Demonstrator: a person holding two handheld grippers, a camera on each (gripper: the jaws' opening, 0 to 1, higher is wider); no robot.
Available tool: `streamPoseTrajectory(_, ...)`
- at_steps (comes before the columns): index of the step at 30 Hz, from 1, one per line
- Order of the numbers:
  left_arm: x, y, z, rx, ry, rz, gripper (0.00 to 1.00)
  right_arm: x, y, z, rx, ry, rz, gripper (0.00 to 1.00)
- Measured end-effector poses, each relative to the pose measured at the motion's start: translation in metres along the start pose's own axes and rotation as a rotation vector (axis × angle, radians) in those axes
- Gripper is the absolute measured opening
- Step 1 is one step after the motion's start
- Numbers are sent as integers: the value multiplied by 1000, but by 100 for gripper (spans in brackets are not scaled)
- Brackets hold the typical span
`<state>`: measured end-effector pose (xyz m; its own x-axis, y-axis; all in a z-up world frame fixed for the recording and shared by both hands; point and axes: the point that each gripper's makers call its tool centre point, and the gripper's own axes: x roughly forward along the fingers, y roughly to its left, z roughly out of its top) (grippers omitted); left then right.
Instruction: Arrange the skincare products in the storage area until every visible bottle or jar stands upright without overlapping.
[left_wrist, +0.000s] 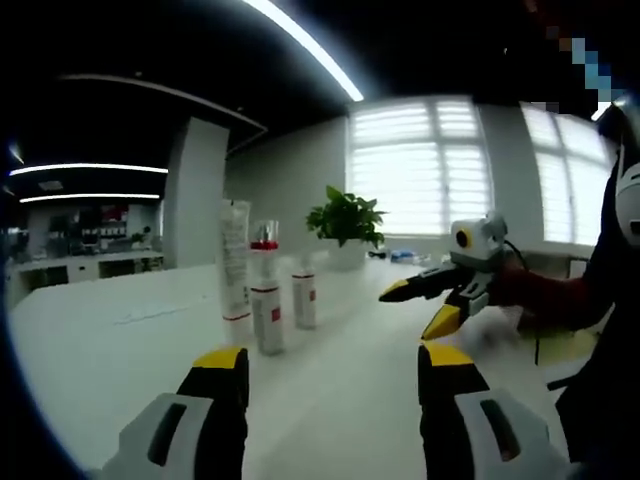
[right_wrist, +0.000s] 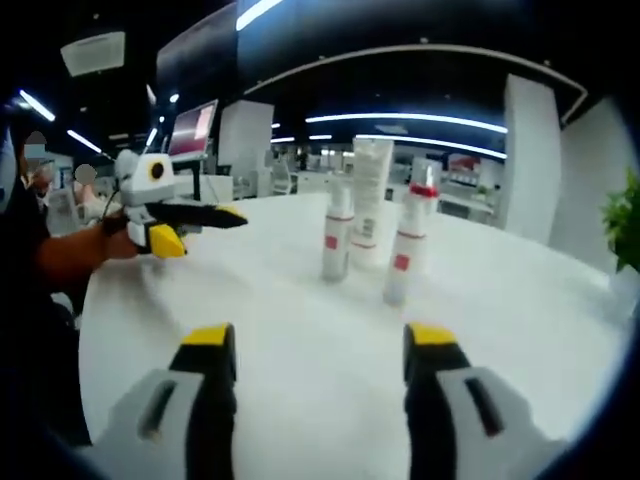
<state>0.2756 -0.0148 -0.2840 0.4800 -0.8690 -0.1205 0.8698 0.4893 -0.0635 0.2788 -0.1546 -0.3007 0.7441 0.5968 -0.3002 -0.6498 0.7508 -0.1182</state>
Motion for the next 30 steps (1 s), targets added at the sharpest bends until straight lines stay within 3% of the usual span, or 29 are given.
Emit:
streamPoseTrajectory(10, -4, -16, -2, 58, 45, -5, 99, -7, 7, 3, -7, 12, 18, 87)
streamPoseTrajectory(16, -8, -21, -6, 60, 65, -20, 100, -10, 8, 2, 6, 24, 16, 96)
streamPoseTrajectory(30, -21, -18, -4, 68, 67, -1, 100, -15, 10, 4, 4, 30, 6, 100)
